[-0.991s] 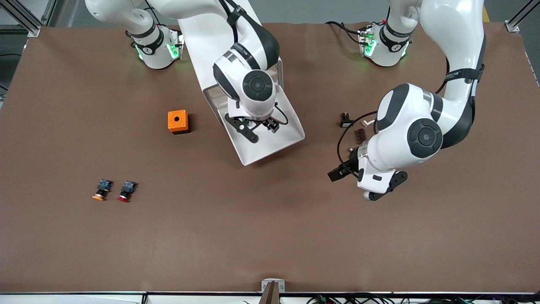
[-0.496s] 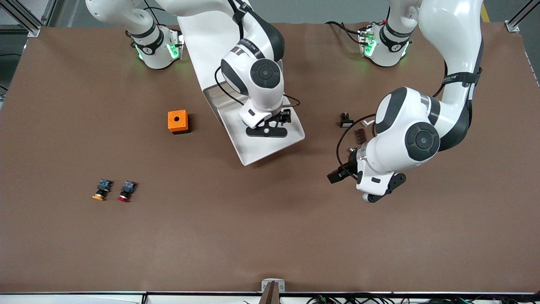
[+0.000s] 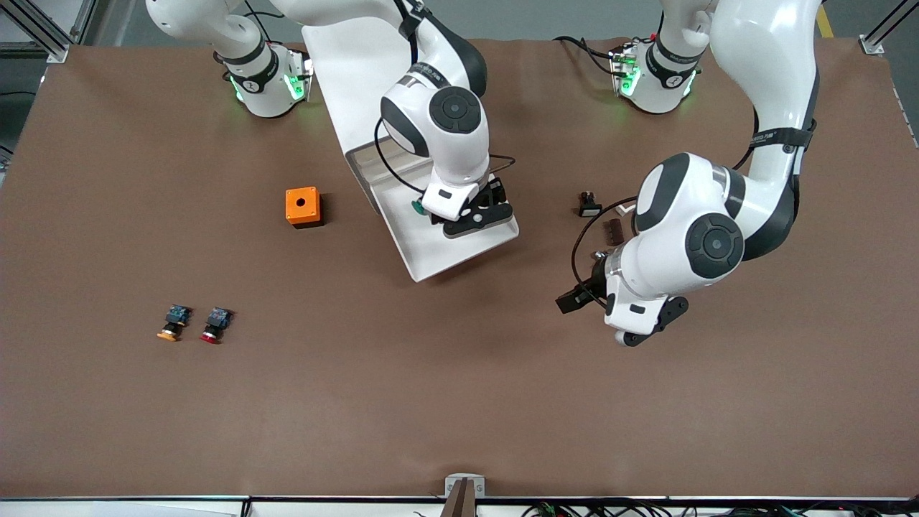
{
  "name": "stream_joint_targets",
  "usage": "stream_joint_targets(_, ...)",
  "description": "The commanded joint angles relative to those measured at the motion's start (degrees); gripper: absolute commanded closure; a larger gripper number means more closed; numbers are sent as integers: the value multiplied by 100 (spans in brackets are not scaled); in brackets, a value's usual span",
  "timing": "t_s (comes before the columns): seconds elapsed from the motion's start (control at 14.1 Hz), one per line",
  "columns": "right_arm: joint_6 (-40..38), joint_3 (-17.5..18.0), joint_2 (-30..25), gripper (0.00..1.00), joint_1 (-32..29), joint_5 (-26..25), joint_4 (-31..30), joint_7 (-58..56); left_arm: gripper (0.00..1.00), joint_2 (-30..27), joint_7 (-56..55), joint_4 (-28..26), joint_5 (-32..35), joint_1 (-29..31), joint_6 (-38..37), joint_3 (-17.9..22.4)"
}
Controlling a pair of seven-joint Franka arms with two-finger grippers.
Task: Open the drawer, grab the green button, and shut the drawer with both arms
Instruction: 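Close the right gripper on the green push button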
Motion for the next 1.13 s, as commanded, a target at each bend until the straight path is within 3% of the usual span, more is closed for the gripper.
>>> stream_joint_targets(0.0, 113, -14, 10, 0, 34, -5, 16, -458, 0, 17, -56, 30, 142, -15, 77, -3)
stream_joint_targets(1.06, 526, 74, 397, 2, 227, 57, -168, -1329, 0, 96, -48, 39, 116, -6, 147, 6)
